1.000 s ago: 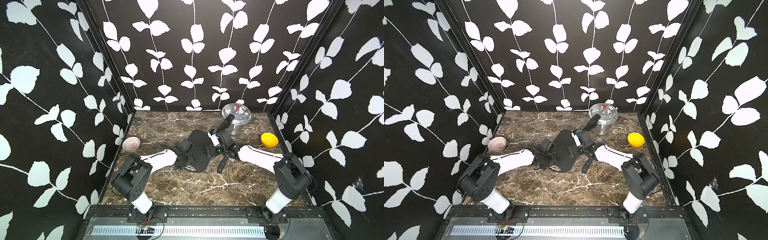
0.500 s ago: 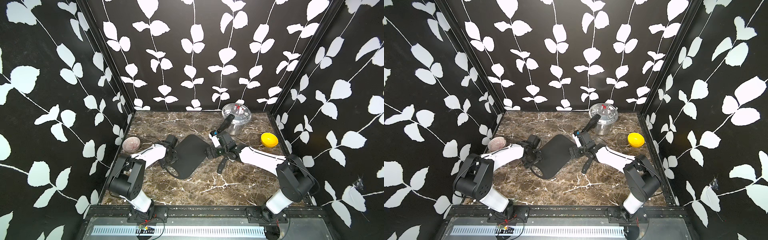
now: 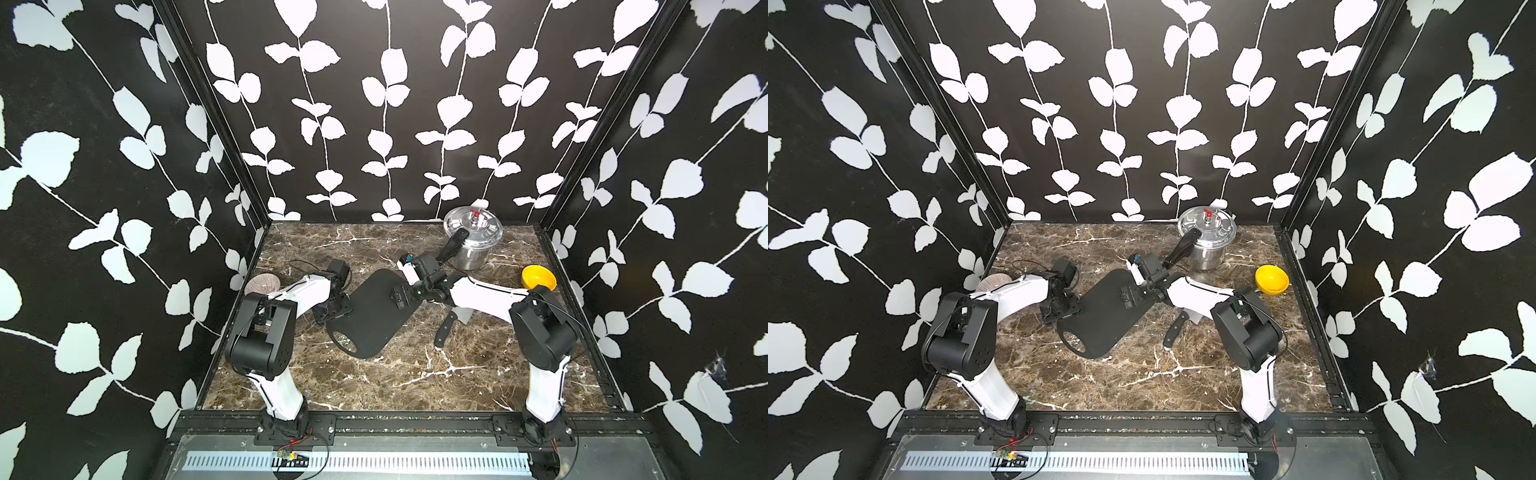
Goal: Align the knife with the edge of the cutting board
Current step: Adjust the work surface at the center of the board.
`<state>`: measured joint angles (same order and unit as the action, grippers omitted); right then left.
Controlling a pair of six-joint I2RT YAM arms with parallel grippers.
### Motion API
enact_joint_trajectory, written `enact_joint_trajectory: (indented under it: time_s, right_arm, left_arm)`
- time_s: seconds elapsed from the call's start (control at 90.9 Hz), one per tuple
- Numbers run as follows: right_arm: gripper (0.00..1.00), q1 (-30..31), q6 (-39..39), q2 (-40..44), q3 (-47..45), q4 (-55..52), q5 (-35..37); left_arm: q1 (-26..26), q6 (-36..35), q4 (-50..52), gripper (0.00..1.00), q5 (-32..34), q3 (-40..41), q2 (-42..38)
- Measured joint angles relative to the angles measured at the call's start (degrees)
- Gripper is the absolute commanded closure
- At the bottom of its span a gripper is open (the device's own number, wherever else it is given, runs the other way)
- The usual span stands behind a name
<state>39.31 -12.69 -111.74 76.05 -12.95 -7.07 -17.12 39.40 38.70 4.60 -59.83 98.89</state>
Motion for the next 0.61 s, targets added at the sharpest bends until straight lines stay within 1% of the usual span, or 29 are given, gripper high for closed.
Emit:
enact_joint_trajectory:
  time_s: [0.055,0.165,0.231,0.275,0.319,0.451,0.605]
  right_arm:
    - [0.02,-0.22,0.07,-1.57,1.88,-0.42,-0.2]
    - [0.02,-1.03,0.2,-3.5,3.96,-0.68,-0.83]
    - [0.03,-1.62,0.2,-4.35,4.74,-0.85,-1.09]
    - [0.02,-1.92,0.2,-4.92,5.2,-0.87,-1.31]
    - [0.02,-2.08,0.2,-5.6,5.73,-0.92,-1.57]
    - [0.02,-2.45,0.11,-7.02,6.19,-0.85,-2.29]
    - [0.02,-2.54,-0.04,-7.69,6.19,-0.87,-3.28]
  left_arm:
    - [0.04,0.2,0.35,0.24,-0.5,-0.02,-0.13]
    - [0.04,1.33,1.38,0.17,-1.68,0.42,-1.68]
    - [0.04,2.27,2.36,0.13,-2.45,1.49,-4.5]
    - [0.04,3.08,3.08,0.07,-2.89,2.43,-6.73]
    - [0.04,3.87,3.8,0.04,-3.48,3.63,-9.11]
    - [0.04,6.56,4.81,0.02,-5.25,8.26,-13.88]
    - [-0.44,10.03,3.32,0.02,-8.39,12.94,-13.14]
